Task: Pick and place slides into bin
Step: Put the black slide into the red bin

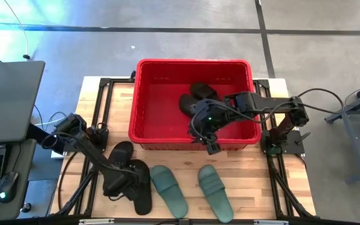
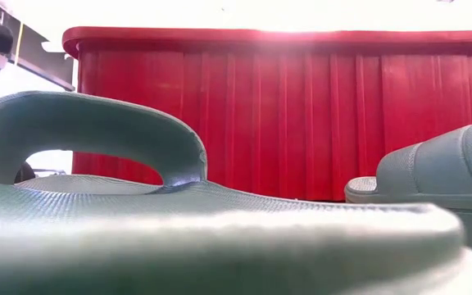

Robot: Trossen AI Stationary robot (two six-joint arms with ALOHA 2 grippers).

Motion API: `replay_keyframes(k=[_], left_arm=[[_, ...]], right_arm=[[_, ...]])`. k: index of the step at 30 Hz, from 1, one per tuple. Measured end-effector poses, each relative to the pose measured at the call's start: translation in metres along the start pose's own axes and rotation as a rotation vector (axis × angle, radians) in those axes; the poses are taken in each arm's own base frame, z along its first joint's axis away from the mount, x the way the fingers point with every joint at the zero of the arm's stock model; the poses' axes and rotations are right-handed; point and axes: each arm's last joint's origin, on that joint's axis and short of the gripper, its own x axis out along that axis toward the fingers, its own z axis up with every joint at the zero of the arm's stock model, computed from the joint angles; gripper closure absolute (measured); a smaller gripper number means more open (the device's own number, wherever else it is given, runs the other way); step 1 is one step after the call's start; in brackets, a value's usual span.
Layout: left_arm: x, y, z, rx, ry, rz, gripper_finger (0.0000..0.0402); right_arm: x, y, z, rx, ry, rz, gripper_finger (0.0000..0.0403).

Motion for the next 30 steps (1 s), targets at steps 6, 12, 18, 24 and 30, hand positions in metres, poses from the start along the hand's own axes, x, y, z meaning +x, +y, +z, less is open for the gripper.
replay_keyframes(k=[6,12,18,24,30], left_arm=[[0.018,0.008,0.003,-0.009,0.002,0.083,0.0272],[0.042,0.01,0.003,-0.015,-0.001,0.091,0.0273],[0.054,0.021,-0.004,-0.131,0.043,0.228,0.0273],[0.059,0.024,-0.006,-0.14,0.023,0.292,0.0278],[0.064,0.027,-0.008,-0.175,0.034,0.332,0.0314]], right_arm=[[0.0,-0.001,0.0,0.004,0.003,-0.002,0.0239],[0.0,-0.001,0.0,0.004,0.003,-0.002,0.0248],[0.0,-0.001,-0.001,0.003,0.005,-0.011,0.0247],[0.0,-0.003,-0.001,0.035,0.019,-0.072,0.0246],[0.0,-0.003,-0.001,0.064,0.019,-0.078,0.0245]])
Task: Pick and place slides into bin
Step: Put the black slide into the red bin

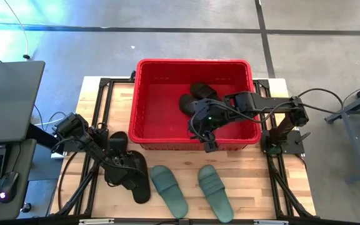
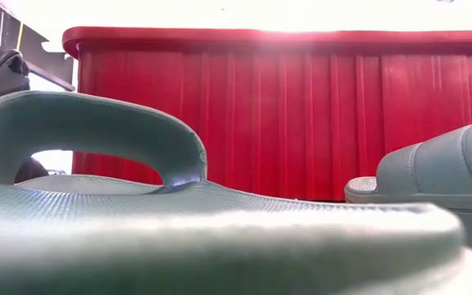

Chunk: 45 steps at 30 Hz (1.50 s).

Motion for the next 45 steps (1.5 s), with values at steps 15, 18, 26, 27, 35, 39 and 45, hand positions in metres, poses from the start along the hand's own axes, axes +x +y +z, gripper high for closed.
replay_keyframes(k=[15,18,26,27,35,39,45], left_arm=[[-0.015,0.0,0.001,0.027,0.017,-0.056,0.0397],[-0.04,0.004,0.003,0.062,-0.008,-0.093,0.04],[-0.115,0.019,0.005,0.08,-0.196,-0.297,0.0401],[-0.123,0.021,0.004,0.071,-0.216,-0.324,0.0401],[-0.193,0.051,-0.007,0.016,-0.457,-0.52,0.0401],[-0.225,0.075,-0.017,-0.069,-0.649,-0.538,0.0401],[-0.252,0.115,-0.024,-0.197,-0.935,-0.378,0.0401]], right_arm=[[0.0,0.0,0.0,-0.001,0.0,-0.001,0.0252],[0.0,0.0,0.0,-0.002,0.0,-0.001,0.0253],[0.0,0.0,0.0,0.002,0.0,-0.001,0.0252],[0.0,0.0,0.0,0.008,0.0,-0.001,0.0253],[0.0,0.0,0.0,0.024,0.001,0.0,0.0251],[0.0,0.0,-0.001,0.026,0.008,0.001,0.0255],[0.0,0.001,-0.005,0.114,0.053,0.007,0.0258]])
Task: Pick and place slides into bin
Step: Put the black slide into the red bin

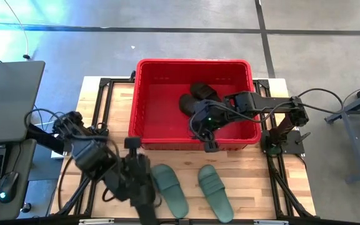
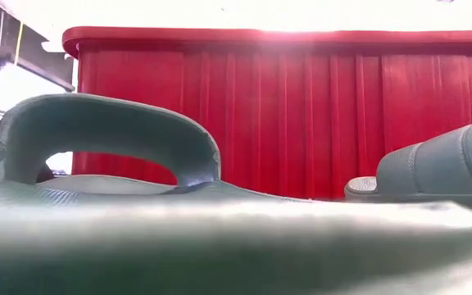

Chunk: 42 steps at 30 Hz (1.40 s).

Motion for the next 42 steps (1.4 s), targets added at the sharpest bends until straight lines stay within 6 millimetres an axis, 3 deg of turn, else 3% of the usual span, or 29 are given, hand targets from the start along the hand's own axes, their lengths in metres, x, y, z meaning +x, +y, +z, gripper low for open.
replay_keyframes(k=[7,13,20,27,34,38,42], left_arm=[[0.019,0.02,0.015,0.156,0.067,-0.008,0.04],[0.04,0.01,0.017,0.234,0.217,-0.224,0.0369],[0.059,-0.028,0.009,0.175,0.41,-0.445,0.0281],[0.091,-0.09,-0.011,0.095,0.555,-0.417,0.0225],[0.124,-0.134,-0.034,-0.08,0.68,-0.287,0.0247],[0.134,-0.147,-0.052,-0.094,0.771,-0.174,0.0275],[0.141,-0.158,-0.058,-0.134,0.727,-0.117,0.0298]], right_arm=[[-0.002,0.003,-0.019,0.062,0.202,0.01,0.0262],[-0.001,0.015,-0.016,-0.054,0.174,0.065,0.0274],[0.0,0.019,-0.009,-0.127,0.092,0.07,0.0273],[0.0,0.019,-0.009,-0.124,0.096,0.071,0.0274],[0.0,0.02,-0.009,-0.018,0.103,0.068,0.0274],[0.0,0.022,-0.009,-0.011,0.104,0.07,0.0274],[0.0,0.021,-0.008,-0.003,0.092,0.069,0.0274]])
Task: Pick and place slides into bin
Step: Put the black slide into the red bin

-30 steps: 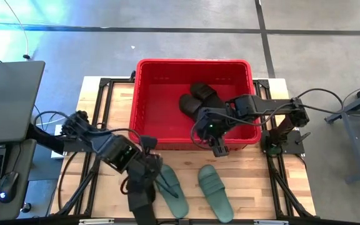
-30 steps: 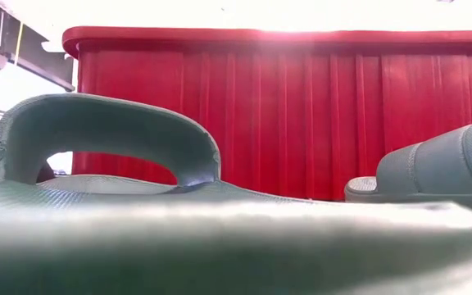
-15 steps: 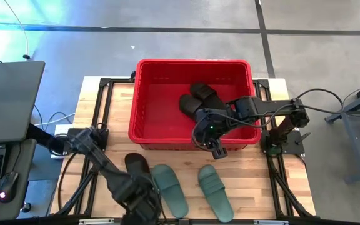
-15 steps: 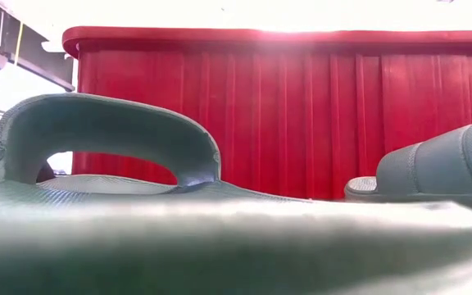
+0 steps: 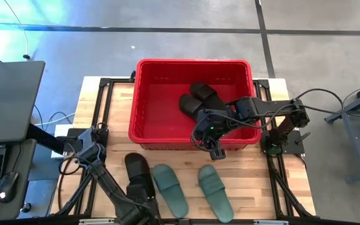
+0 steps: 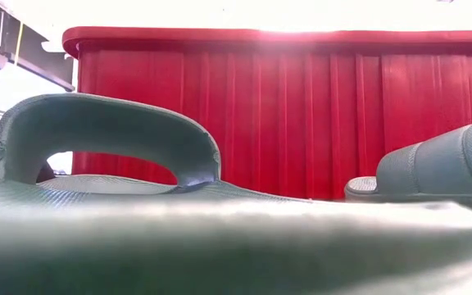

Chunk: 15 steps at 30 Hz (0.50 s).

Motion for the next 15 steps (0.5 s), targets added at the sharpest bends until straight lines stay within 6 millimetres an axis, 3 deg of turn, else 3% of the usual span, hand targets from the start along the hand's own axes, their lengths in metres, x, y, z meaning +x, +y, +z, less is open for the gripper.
replay_keyframes(k=[7,15], left_arm=[[0.005,-0.002,-0.002,-0.04,-0.019,0.05,0.0304],[0.013,-0.007,0.003,-0.15,-0.037,0.043,0.0269]], right_arm=[[0.0,0.0,0.0,0.021,0.003,0.011,0.0274],[0.0,0.001,0.0,0.019,0.0,0.019,0.0274]])
